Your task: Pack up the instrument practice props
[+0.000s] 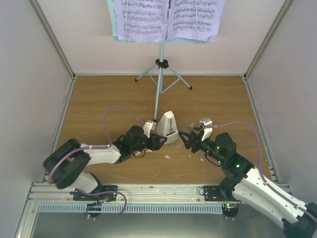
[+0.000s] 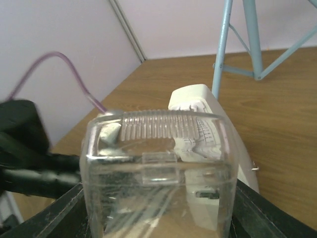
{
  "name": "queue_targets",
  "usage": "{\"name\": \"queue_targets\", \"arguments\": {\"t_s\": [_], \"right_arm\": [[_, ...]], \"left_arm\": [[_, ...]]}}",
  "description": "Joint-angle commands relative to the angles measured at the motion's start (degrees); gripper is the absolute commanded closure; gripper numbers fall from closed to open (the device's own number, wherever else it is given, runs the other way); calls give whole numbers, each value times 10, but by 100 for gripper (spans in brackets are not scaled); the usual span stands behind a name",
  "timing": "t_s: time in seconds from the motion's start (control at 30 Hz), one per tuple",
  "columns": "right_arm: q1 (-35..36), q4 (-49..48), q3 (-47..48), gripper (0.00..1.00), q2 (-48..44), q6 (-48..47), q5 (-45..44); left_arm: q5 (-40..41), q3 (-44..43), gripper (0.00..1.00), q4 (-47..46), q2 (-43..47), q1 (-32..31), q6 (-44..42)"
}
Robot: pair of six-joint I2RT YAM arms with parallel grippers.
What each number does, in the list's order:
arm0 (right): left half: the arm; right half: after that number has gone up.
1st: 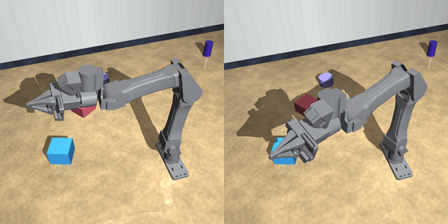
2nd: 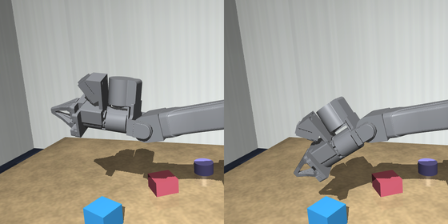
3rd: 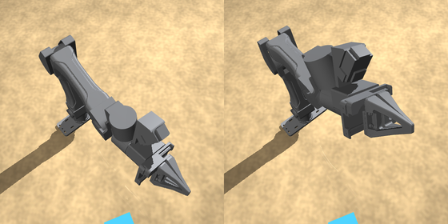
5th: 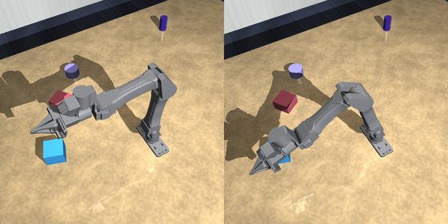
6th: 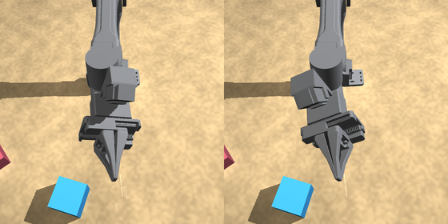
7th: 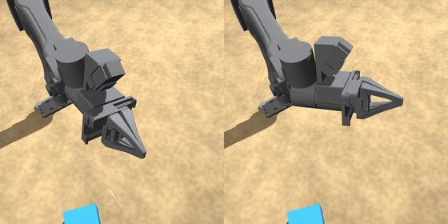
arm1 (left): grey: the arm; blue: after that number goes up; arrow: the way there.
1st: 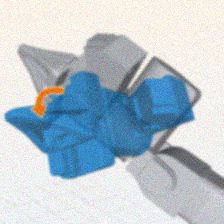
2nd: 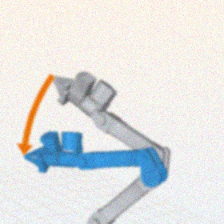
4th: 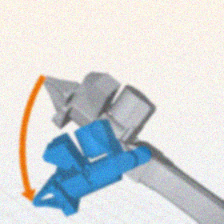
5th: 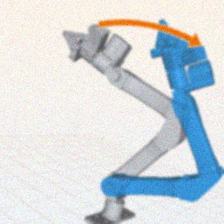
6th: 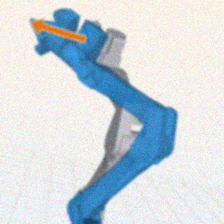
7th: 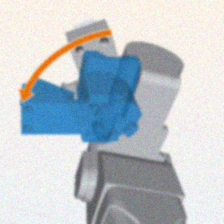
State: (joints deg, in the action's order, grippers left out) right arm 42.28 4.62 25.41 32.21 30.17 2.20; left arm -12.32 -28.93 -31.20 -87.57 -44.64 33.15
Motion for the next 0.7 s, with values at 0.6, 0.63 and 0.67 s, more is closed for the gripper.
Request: {"name": "queue_targets", "arguments": {"t_s": [0.6,0.63,0.67], "right_arm": [[31,-374,-60,46,218,-233,-62],[31,-383,-63,46,222,-231,-63],[31,-391,-66,46,227,-231,-66]], "left_arm": [[-107,-170,9,358,306,318,-263],[-110,-170,9,357,307,328,-264],[-111,-170,9,356,308,336,-263]]}}
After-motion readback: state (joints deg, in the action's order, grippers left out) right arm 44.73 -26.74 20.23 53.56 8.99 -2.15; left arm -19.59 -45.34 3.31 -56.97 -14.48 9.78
